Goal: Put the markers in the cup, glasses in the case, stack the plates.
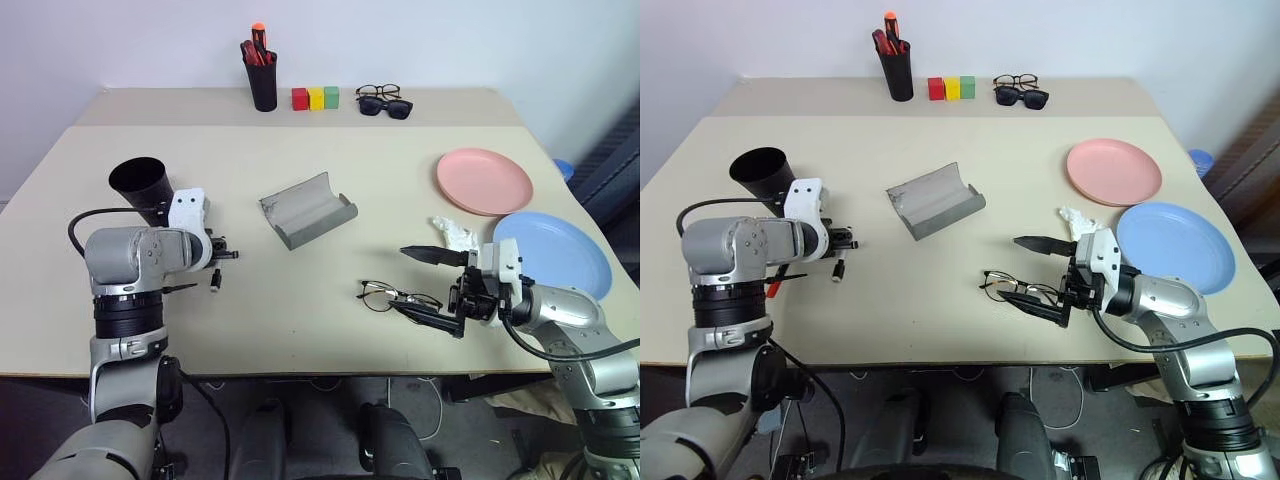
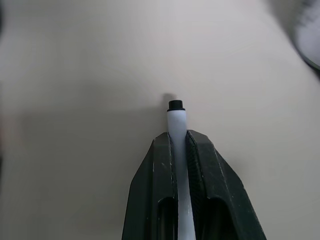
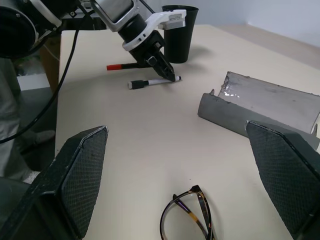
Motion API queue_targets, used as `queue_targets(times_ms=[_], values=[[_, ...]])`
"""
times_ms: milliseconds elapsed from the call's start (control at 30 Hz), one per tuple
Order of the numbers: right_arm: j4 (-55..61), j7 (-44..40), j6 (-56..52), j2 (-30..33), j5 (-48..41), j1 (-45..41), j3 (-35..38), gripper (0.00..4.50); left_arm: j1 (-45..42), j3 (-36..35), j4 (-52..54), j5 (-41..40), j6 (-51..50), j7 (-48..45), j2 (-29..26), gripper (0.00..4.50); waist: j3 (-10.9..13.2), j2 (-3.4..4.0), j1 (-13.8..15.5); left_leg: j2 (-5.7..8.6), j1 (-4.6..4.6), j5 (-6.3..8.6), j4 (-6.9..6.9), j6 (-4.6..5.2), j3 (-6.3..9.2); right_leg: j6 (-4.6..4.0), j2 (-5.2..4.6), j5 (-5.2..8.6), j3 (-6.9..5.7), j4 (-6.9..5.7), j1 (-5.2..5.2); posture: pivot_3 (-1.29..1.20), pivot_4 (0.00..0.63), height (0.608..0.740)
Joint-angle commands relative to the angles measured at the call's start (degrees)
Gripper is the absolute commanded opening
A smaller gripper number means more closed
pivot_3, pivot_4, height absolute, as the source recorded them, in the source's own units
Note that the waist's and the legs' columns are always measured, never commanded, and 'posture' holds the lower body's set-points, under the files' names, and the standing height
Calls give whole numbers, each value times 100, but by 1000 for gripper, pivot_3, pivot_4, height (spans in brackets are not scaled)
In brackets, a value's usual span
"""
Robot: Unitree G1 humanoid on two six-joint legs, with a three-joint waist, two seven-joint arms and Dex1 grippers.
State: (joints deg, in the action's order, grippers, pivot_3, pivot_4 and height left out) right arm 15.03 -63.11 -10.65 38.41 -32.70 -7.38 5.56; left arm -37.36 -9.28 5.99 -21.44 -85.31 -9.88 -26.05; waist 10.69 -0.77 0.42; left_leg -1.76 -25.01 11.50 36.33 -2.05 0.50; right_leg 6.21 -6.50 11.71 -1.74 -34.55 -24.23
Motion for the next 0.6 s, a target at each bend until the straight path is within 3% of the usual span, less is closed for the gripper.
queue_targets(times_ms=[33, 100, 200, 300, 600], values=[[-67, 12, 125, -58, 5, -156, 80, 4500, 327, 709, 1444, -336, 694, -803, -488, 52, 3, -5, -1, -1, 0, -2, -4, -4, 0, -8, 0, 4, 0, -1, -4, 0, 150, 740], [-215, 22, 149, -108, 29, -301, 50, 4500, 644, 922, 2485, -197, 1726, -1191, -913, 52, 6, -8, 15, -2, 0, -6, -7, -10, 0, -11, 0, 4, 0, -2, -7, 0, 150, 740], [-381, 16, 176, -178, 91, -495, -2, 4500, 875, 637, 3004, 315, 3511, -1003, -799, 52, 6, -8, 28, -3, 0, -6, -9, -12, -2, -15, 0, 2, 2, 4, -9, 0, 150, 740], [-537, 9, 199, -276, 141, -708, -80, 4500, 736, 427, 2395, 1090, 4872, -531, -814, 52, 3, -6, 34, -2, 1, -7, -6, -11, -3, -17, 0, 1, 2, 8, -3, 0, 150, 740], [-700, 134, 122, -486, 295, -1190, -289, 4500, -196, -243, -592, 2667, 6885, 1613, -772, 52, 5, -8, 30, -2, 4, -8, -9, -9, -6, 10, 2, -12, 2, 5, -2, 0, 150, 740]])
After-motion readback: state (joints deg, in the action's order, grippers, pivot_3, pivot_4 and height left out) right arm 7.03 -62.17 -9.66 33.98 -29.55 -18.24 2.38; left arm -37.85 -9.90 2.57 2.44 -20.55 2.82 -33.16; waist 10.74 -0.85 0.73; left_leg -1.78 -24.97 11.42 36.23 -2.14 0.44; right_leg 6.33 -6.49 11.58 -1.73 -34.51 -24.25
